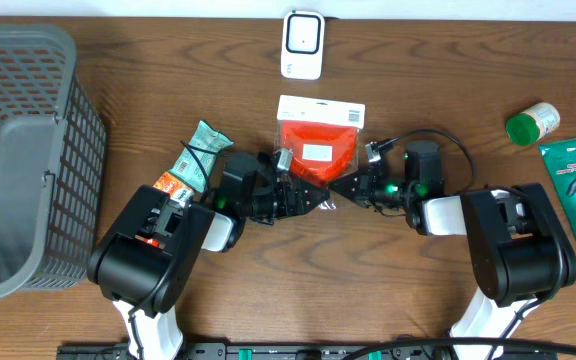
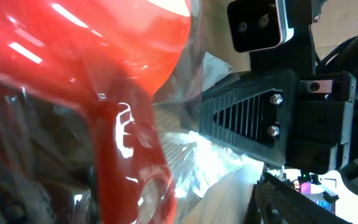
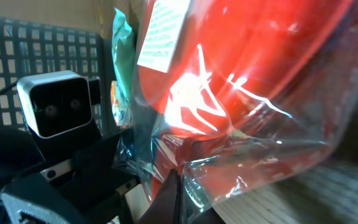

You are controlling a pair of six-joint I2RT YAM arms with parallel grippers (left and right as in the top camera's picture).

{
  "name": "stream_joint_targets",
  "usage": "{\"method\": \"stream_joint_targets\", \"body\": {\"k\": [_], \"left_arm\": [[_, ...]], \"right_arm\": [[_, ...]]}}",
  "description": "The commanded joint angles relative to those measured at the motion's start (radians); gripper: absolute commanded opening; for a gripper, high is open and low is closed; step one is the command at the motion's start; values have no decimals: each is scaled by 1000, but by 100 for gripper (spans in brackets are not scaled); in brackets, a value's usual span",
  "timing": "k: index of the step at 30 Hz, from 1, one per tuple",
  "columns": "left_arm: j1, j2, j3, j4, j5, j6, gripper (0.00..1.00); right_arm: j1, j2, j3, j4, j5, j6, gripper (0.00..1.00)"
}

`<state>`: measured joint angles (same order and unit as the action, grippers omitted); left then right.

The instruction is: Scan the item barcode

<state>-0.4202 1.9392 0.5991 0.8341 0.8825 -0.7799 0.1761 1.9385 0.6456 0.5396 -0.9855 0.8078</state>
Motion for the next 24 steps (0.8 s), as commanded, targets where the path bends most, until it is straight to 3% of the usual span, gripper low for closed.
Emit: {"method": "stream_joint_targets", "body": {"k": [1,5,6,8,9,15,19,21,22,24], "left_arm": [[-27,28,-19,-24,-61,19,78],[-37,28,-19,-1,-64,19,77],[-37,28,-19,-2,-65,20,65],[-37,28,-19,-2,-64,20,33],[-36,28,-19,-2,-65,20,24],[-35,28,-19,-2,-64,20,21],[-35,28,-19,-2,-64,20,8],[-35,28,-19,-2,-64,20,8],[-35,28,-19,-2,-64,20,8],[-35,28,-19,-2,-64,21,8]], "right_arm": [[29,-23,-4,0,-4,7,1],[35,-23,-4,-4,2,7,1],[35,-23,-4,-4,2,7,1],[34,-23,-4,-5,6,7,1],[34,-23,-4,-5,9,6,1],[33,-23,-4,-5,19,6,1],[33,-23,-4,-5,19,6,1],[33,-23,-4,-5,19,6,1],[33,-23,-4,-5,19,6,9],[33,-23,-4,-4,19,5,38]]}}
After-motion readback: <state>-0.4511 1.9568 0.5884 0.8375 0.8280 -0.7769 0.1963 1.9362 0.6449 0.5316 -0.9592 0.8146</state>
